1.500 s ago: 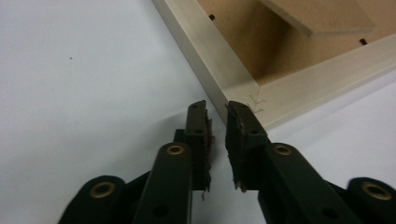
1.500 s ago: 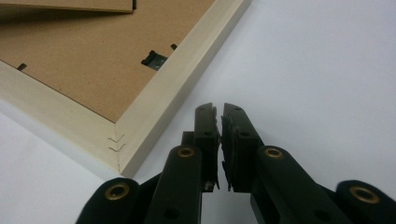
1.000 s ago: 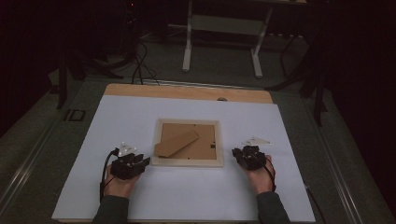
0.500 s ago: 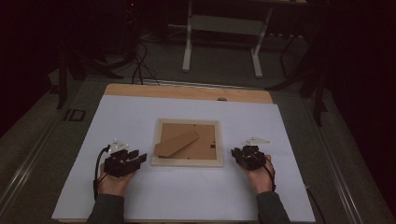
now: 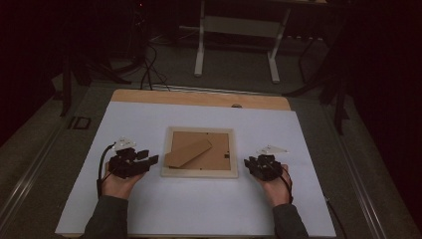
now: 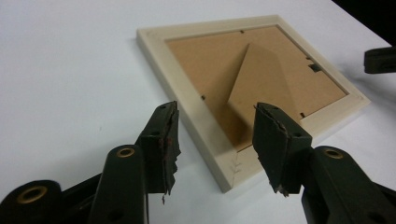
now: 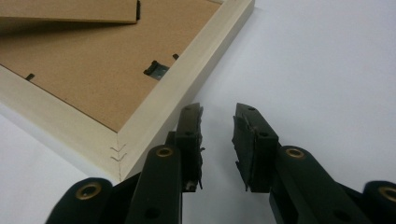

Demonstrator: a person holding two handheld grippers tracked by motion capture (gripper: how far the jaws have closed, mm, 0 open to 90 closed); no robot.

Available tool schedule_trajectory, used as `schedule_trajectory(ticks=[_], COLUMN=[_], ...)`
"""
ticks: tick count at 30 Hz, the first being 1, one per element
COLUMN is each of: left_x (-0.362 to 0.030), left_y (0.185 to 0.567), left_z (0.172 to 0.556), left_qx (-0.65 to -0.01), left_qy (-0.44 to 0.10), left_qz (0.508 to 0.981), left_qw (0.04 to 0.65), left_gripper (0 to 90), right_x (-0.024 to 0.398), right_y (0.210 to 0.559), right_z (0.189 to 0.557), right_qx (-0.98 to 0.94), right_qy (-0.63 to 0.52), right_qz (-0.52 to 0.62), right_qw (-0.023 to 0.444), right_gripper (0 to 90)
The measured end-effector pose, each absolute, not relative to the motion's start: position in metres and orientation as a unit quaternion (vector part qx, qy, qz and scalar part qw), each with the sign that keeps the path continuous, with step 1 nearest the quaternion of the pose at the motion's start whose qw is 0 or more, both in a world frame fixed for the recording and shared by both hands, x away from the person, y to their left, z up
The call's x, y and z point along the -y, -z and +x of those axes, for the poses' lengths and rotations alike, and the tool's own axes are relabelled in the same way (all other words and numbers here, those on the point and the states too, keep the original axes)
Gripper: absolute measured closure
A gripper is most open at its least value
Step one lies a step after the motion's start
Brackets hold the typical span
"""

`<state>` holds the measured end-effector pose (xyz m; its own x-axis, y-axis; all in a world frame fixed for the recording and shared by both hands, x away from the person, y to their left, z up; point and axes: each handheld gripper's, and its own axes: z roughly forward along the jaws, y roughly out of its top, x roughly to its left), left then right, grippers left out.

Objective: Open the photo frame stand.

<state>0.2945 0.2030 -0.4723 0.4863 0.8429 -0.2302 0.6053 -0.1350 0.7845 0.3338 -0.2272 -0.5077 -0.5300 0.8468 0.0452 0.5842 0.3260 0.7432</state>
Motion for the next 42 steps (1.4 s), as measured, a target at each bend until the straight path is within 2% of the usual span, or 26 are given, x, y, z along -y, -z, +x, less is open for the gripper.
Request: schedule_trajectory(ticks=[12,19,24,31,37,42], left_x=[-0.183,-0.172,-0.166,-0.159,-0.158,-0.152], left_y=[0.458,0.459,0.462,0.471,0.479,0.485], left_z=[0.322,0.339,0.347,0.358,0.366,0.371], left_qx=[-0.473,-0.471,-0.466,-0.441,-0.451,-0.445], left_qy=[-0.128,-0.1,-0.087,-0.062,-0.04,-0.024], left_qz=[0.757,0.761,0.767,0.787,0.782,0.789], left_qw=[0.432,0.435,0.431,0.427,0.428,0.423], left_gripper=[48.8,47.6,41.9,44.8,44.0,36.1], right_x=[0.222,0.22,0.221,0.22,0.219,0.22], right_y=[0.51,0.513,0.514,0.514,0.515,0.515], right_z=[0.334,0.334,0.334,0.334,0.334,0.335], right_qx=[-0.799,-0.802,-0.801,-0.802,-0.804,-0.803], right_qy=[-0.366,-0.362,-0.361,-0.361,-0.358,-0.36], right_qz=[0.445,0.445,0.447,0.447,0.446,0.447], right_qw=[0.173,0.168,0.166,0.164,0.162,0.163], right_gripper=[69.9,69.9,69.8,69.0,68.8,68.3])
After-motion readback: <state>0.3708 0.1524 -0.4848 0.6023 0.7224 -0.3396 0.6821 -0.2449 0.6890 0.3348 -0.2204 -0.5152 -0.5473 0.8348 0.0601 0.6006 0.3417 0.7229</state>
